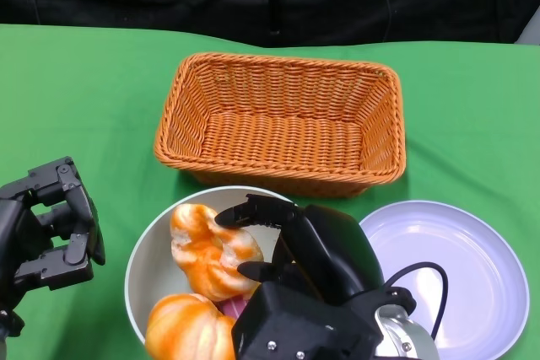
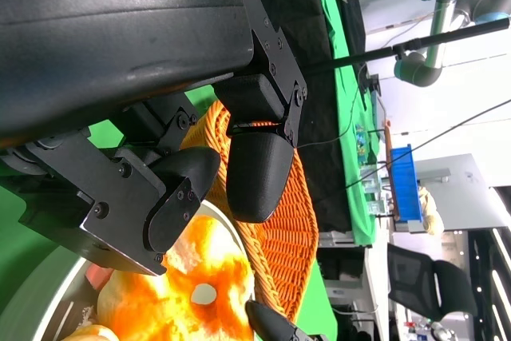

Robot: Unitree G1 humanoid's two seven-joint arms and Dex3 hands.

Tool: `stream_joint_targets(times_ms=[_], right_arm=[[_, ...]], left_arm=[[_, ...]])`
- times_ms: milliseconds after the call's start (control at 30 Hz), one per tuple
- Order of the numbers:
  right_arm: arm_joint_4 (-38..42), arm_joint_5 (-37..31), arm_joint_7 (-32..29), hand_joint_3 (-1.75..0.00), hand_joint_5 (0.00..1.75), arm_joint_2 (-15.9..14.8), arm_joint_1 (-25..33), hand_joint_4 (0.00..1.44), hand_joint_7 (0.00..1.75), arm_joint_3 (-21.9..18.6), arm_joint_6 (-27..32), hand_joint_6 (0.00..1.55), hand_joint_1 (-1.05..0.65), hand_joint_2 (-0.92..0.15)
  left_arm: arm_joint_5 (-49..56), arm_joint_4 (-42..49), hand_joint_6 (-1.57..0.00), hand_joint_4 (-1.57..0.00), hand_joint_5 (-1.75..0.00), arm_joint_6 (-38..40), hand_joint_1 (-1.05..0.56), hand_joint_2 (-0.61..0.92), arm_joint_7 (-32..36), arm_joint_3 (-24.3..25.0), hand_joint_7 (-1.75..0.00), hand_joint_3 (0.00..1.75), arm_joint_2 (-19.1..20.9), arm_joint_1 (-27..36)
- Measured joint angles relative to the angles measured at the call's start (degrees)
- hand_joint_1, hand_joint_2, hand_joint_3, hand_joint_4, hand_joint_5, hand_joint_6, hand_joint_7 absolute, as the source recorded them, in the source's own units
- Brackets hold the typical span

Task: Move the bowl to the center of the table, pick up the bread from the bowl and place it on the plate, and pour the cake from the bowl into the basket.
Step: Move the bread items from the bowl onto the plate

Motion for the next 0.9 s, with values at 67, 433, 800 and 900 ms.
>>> stream_joint_targets(times_ms=[67, 433, 800, 900], right_arm=[[-0.4, -1.0, 0.8, -0.01, 0.75, 0.0, -0.1, 0.71, 0.24, 0.3, 1.1, 0.76, -0.39, -0.87], [-2.6, -3.3, 3.9, -0.01, 0.29, 0.0, -0.3, 0.60, 0.00, 1.7, 5.1, 0.64, -0.53, -0.92], [-3.0, -3.6, 5.5, -0.11, 0.14, 0.0, -0.3, 0.54, 0.00, 2.5, 6.5, 0.51, -0.63, -0.92], [-3.0, -3.6, 5.5, -0.11, 0.12, 0.0, -0.3, 0.52, 0.00, 2.5, 6.5, 0.49, -0.64, -0.92]], left_arm=[[0.0, 0.0, -0.83, -0.95, -1.75, 0.0, 0.03, 0.46, 0.0, 0.0, -1.65, 1.37, 0.0, 0.0], [0.1, 0.0, -0.83, -0.96, -1.75, 0.0, 0.03, 0.46, 0.0, 0.0, -1.66, 1.39, 0.0, 0.0], [0.1, -0.1, -0.83, -0.96, -1.75, 0.0, 0.04, 0.44, 0.0, 0.0, -1.66, 1.42, 0.0, 0.0], [0.2, -0.1, -0.83, -0.96, -1.75, 0.0, 0.04, 0.44, 0.0, -0.1, -1.66, 1.42, 0.0, 0.0]])
